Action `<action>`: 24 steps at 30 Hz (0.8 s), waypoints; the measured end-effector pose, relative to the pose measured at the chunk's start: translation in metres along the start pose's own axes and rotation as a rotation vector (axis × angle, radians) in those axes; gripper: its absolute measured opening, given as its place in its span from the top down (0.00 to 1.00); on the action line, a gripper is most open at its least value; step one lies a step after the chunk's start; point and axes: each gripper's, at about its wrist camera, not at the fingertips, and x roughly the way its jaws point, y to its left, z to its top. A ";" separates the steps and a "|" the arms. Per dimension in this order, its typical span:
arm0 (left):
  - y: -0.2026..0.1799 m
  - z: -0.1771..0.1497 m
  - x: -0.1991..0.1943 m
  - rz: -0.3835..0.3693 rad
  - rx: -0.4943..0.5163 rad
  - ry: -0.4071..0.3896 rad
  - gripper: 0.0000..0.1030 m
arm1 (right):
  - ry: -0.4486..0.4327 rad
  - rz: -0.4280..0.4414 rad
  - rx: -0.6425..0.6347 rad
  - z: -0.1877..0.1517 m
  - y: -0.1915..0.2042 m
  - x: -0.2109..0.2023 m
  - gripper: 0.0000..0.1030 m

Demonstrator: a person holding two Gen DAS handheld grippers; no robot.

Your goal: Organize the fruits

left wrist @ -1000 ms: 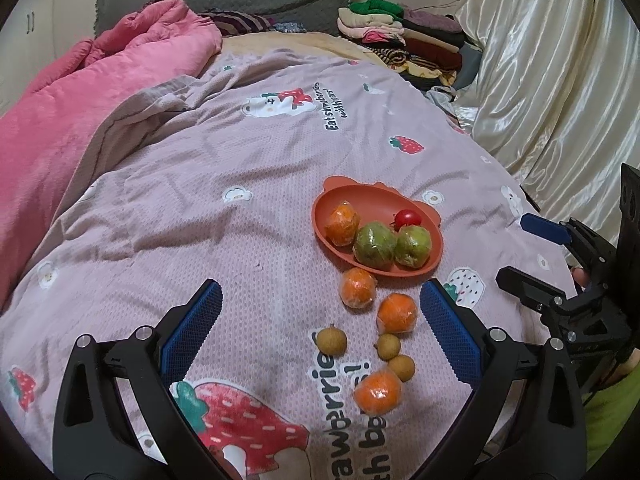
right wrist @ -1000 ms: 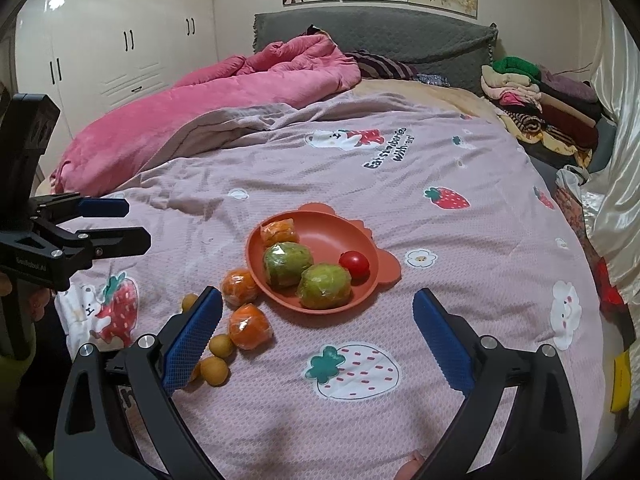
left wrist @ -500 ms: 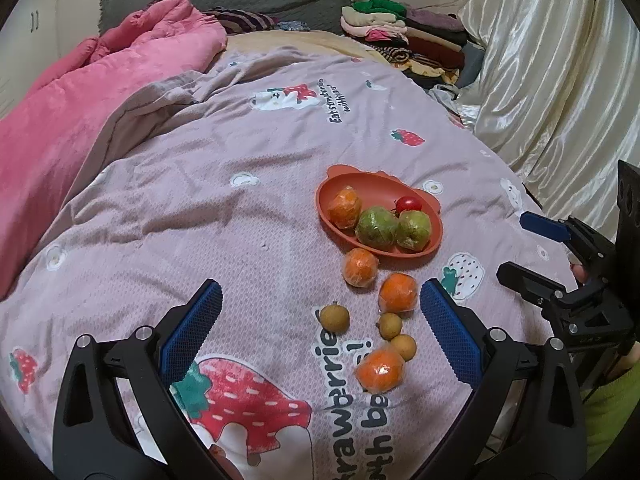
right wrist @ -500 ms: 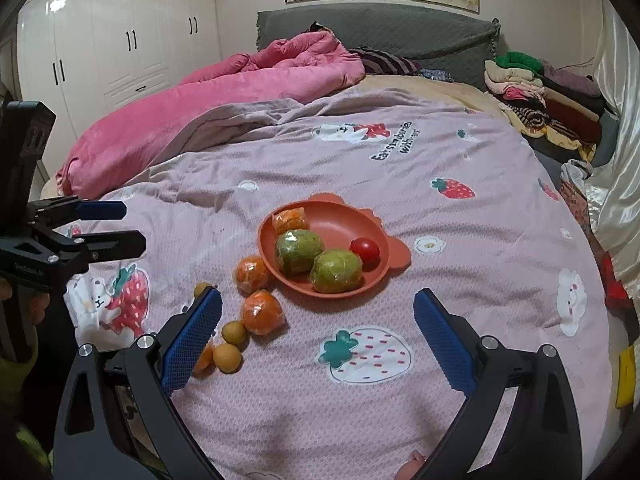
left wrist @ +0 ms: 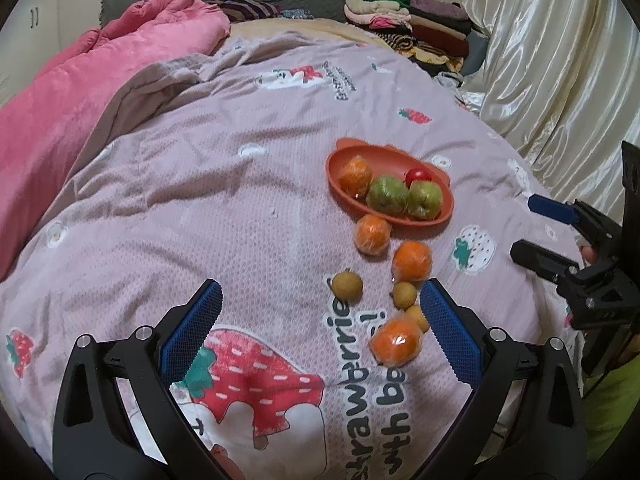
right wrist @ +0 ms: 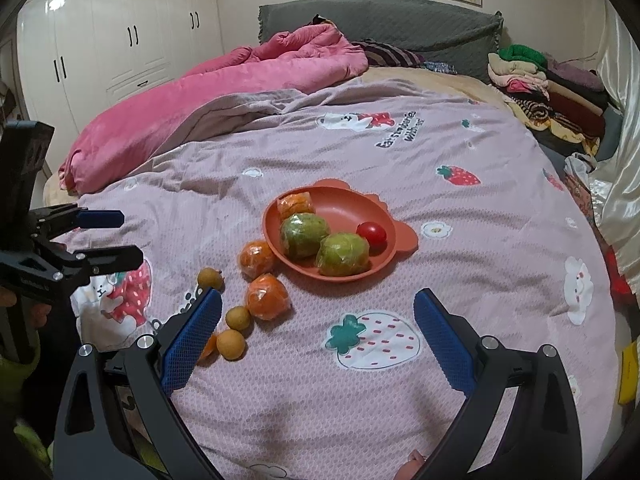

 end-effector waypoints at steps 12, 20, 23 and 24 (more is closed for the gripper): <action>-0.026 -0.024 0.021 -0.051 0.103 0.083 0.10 | 0.040 0.012 0.017 -0.009 -0.006 0.012 0.06; -0.035 -0.031 0.032 -0.082 0.142 0.119 0.10 | 0.056 0.025 0.031 -0.012 -0.011 0.021 0.06; -0.039 -0.032 0.036 -0.096 0.154 0.132 0.14 | 0.069 0.039 0.034 -0.014 -0.010 0.028 0.06; -0.040 -0.032 0.037 -0.100 0.155 0.135 0.16 | 0.074 0.047 0.035 -0.015 -0.009 0.031 0.06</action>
